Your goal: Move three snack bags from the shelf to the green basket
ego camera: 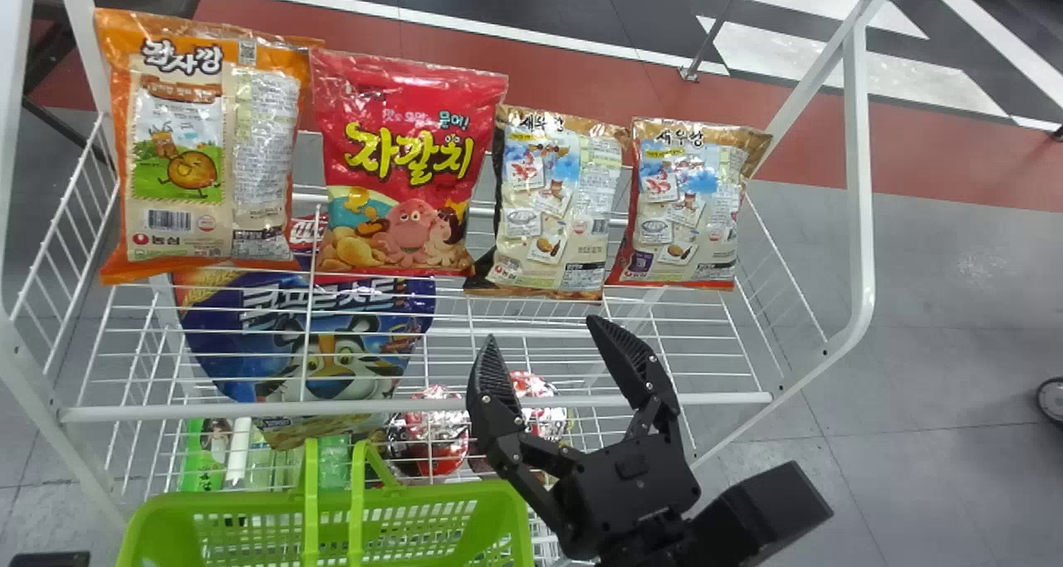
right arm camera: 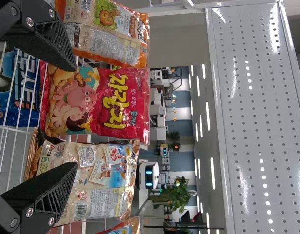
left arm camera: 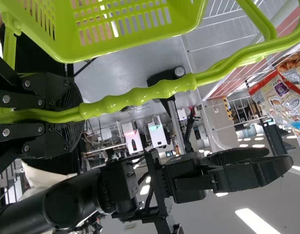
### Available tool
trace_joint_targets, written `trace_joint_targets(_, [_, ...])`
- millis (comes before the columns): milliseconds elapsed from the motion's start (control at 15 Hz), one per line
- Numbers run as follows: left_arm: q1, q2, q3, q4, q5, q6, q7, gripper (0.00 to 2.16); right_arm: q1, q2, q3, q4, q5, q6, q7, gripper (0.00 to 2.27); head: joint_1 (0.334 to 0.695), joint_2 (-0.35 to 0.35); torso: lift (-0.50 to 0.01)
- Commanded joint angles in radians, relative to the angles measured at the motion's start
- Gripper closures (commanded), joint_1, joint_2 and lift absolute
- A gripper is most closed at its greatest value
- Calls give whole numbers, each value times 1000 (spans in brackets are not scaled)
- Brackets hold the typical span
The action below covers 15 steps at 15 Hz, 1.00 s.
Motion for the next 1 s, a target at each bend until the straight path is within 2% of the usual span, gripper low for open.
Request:
trace_joint_targets(0, [2, 0, -1, -1, -1, 0, 1, 2017, 0, 0, 0, 0, 1, 0, 0, 130, 695, -350, -48])
trace_joint_targets(933, [17, -2, 1, -14, -2, 0, -7, 1959, -14, -8, 0, 17, 6, -21, 3, 127, 695, -350, -48])
